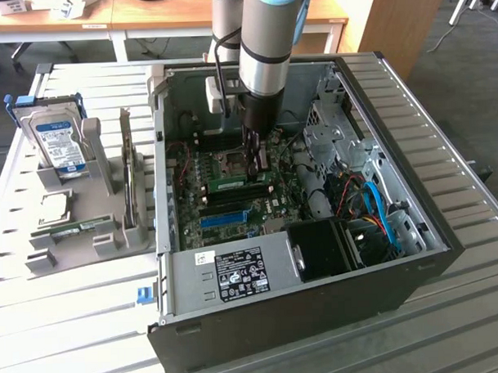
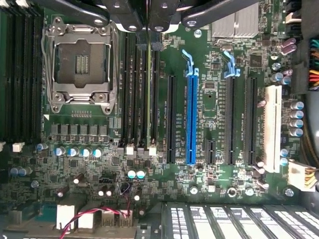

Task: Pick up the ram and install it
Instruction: 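Insert the ram into the slot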

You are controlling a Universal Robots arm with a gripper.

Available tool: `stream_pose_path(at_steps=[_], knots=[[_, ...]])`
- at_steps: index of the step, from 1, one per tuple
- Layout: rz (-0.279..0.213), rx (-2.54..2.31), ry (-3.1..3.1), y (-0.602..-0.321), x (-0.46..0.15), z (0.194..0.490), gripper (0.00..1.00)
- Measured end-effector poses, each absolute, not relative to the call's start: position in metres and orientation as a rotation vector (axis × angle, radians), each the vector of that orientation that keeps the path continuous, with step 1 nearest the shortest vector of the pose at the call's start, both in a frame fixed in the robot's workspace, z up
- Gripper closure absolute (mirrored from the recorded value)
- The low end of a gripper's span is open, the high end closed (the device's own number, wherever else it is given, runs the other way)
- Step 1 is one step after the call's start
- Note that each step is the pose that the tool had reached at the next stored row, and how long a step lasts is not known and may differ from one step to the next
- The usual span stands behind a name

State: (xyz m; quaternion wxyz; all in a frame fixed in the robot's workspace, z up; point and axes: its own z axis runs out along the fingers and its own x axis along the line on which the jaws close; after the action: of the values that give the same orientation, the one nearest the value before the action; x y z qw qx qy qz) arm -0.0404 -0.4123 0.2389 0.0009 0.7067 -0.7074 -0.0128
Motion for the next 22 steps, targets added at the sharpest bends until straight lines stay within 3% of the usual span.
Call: stream_pose_path(at_steps=[22], knots=[[-0.033,2.198,-2.236,-0.4122,-0.0404,0.2344,0.88]])
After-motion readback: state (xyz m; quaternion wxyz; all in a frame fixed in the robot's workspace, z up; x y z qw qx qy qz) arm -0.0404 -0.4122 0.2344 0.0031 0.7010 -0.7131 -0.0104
